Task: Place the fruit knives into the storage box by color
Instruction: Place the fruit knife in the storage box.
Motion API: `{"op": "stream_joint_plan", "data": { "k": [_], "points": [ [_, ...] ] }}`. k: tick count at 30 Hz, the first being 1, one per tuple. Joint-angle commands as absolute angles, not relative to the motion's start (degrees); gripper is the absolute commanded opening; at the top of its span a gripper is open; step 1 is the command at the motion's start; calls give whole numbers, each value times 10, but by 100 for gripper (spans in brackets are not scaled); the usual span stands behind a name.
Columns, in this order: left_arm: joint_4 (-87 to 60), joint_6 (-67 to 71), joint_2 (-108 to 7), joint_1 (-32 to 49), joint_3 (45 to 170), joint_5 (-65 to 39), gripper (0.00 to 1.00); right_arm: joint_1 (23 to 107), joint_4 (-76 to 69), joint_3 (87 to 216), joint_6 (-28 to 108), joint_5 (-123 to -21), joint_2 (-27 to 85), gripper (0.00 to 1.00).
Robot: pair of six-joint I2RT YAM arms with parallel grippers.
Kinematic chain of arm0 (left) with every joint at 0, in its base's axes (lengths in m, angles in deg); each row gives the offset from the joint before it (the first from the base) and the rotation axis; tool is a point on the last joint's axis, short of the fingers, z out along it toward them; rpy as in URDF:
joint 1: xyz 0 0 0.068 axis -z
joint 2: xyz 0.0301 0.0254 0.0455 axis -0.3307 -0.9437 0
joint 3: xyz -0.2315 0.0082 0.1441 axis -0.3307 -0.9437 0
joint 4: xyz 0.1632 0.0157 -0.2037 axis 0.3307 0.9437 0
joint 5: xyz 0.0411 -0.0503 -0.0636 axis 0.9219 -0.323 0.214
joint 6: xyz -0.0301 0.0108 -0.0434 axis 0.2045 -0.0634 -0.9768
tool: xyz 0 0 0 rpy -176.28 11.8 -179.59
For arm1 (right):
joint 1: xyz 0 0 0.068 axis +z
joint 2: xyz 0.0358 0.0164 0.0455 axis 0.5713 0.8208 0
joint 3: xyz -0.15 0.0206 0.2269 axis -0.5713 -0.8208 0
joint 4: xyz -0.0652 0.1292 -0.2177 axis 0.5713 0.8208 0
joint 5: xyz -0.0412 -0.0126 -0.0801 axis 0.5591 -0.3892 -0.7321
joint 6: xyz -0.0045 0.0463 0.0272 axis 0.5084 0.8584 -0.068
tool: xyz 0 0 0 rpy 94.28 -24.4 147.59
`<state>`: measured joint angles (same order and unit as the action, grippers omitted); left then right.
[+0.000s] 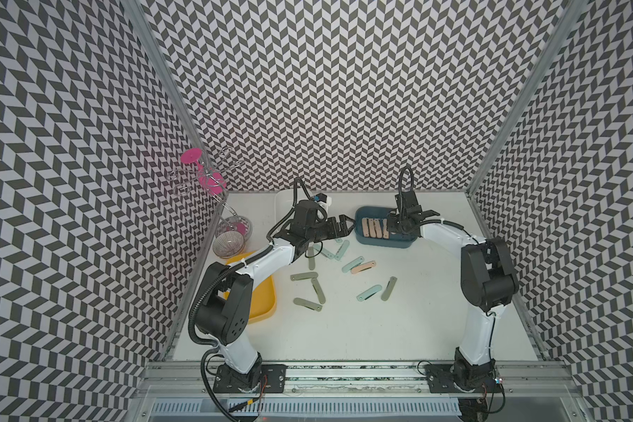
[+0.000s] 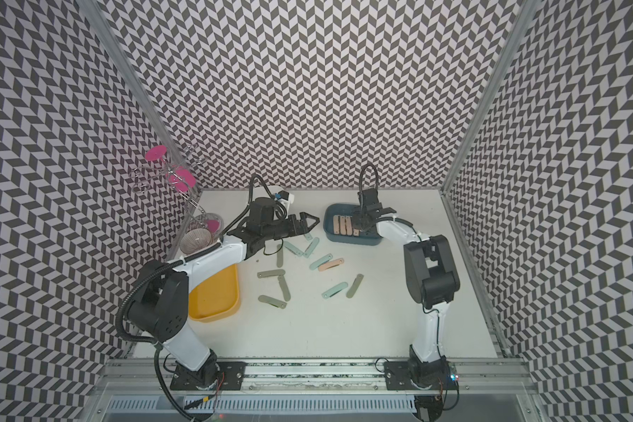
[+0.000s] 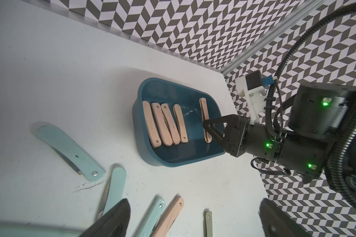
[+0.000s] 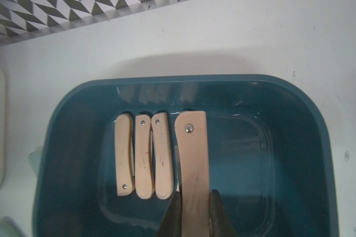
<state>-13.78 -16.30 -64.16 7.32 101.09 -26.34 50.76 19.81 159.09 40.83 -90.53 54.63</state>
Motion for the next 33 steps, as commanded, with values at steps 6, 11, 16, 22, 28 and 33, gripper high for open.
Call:
{"op": "stream_joint_plan", "data": {
  "k": [6, 11, 16, 22, 28, 33],
  "points": [
    [-140, -156, -653, 72, 1028, -273, 98, 502, 183, 1626, 386, -937, 598, 12],
    [-141, -157, -655, 71, 1030, -275, 98, 498, 183, 1633, 384, -939, 618, 12],
    [-142, -157, -659, 70, 1030, -275, 98, 496, 179, 1636, 384, -931, 632, 12],
    [-141, -158, -662, 70, 1033, -275, 98, 496, 181, 1650, 385, -928, 652, 13],
    [-136, -158, -662, 70, 1034, -273, 98, 494, 196, 1666, 383, -916, 646, 39],
    [-124, -150, -655, 70, 1028, -270, 98, 487, 207, 1669, 394, -887, 577, 59]
  ]
}}
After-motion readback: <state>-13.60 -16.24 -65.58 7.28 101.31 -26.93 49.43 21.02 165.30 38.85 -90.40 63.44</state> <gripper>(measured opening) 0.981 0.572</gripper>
